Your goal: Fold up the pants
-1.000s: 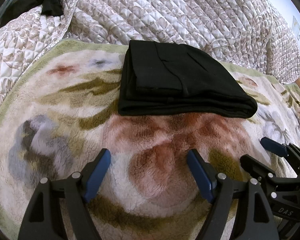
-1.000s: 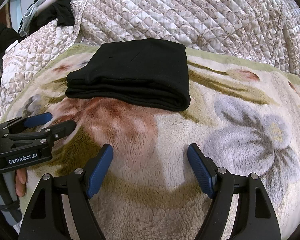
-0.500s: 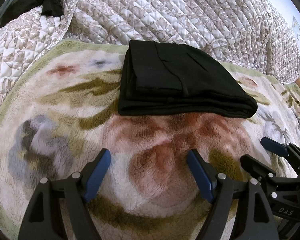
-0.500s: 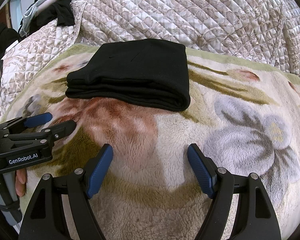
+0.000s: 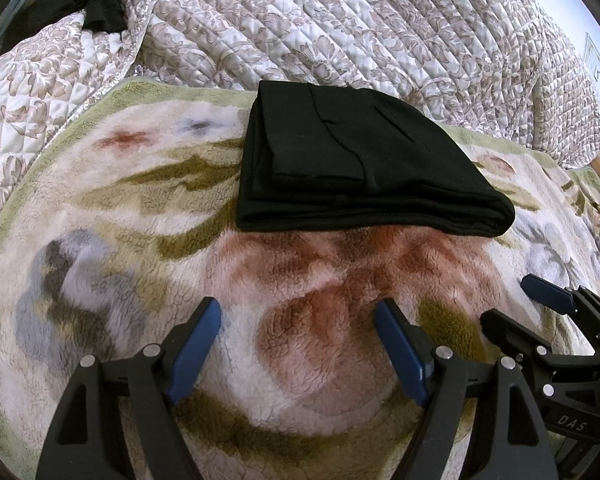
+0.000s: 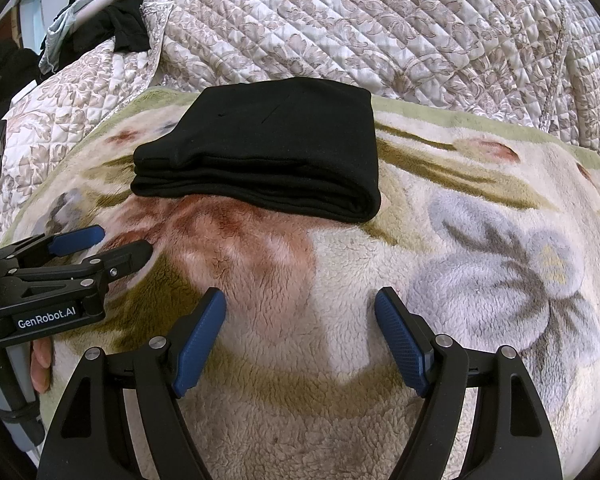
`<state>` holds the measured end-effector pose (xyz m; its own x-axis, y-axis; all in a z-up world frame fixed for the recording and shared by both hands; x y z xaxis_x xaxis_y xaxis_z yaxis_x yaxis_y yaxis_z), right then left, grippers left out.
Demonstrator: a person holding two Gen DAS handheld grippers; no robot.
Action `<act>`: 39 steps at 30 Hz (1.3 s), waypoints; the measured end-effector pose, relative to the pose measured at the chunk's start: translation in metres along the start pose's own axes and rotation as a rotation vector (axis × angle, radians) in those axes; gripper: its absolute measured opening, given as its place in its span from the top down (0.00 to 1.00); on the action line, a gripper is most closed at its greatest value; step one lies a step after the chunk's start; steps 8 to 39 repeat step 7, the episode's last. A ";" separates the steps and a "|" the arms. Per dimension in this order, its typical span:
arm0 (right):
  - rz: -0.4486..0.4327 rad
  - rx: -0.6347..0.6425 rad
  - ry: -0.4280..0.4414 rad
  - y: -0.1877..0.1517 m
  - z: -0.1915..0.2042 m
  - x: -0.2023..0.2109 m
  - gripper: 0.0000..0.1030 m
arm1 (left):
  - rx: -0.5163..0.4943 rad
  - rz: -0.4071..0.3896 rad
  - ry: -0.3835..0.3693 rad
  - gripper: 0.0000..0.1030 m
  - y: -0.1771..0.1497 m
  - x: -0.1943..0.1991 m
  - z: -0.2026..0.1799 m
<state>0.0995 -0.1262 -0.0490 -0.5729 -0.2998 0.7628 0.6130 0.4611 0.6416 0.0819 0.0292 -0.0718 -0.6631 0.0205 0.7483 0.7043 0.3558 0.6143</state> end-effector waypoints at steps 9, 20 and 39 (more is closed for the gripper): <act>0.000 0.000 0.000 0.000 0.000 0.000 0.25 | -0.001 -0.002 0.003 0.21 0.000 0.000 0.000; 0.000 0.000 0.000 0.000 0.000 0.000 0.25 | -0.001 -0.002 0.003 0.21 0.000 0.000 0.000; 0.000 0.000 0.000 0.000 0.000 0.000 0.25 | -0.001 -0.002 0.003 0.21 0.000 0.000 0.000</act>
Point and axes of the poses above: each gripper's, at about its wrist camera, not at the fingertips, and x roughly against the way its jaws point, z to its left, y to its top, the point moved 9 cm from there along -x, roughly the way its jaws point, and after that the axes turned 13 degrees about x, right-handed, at the moved point
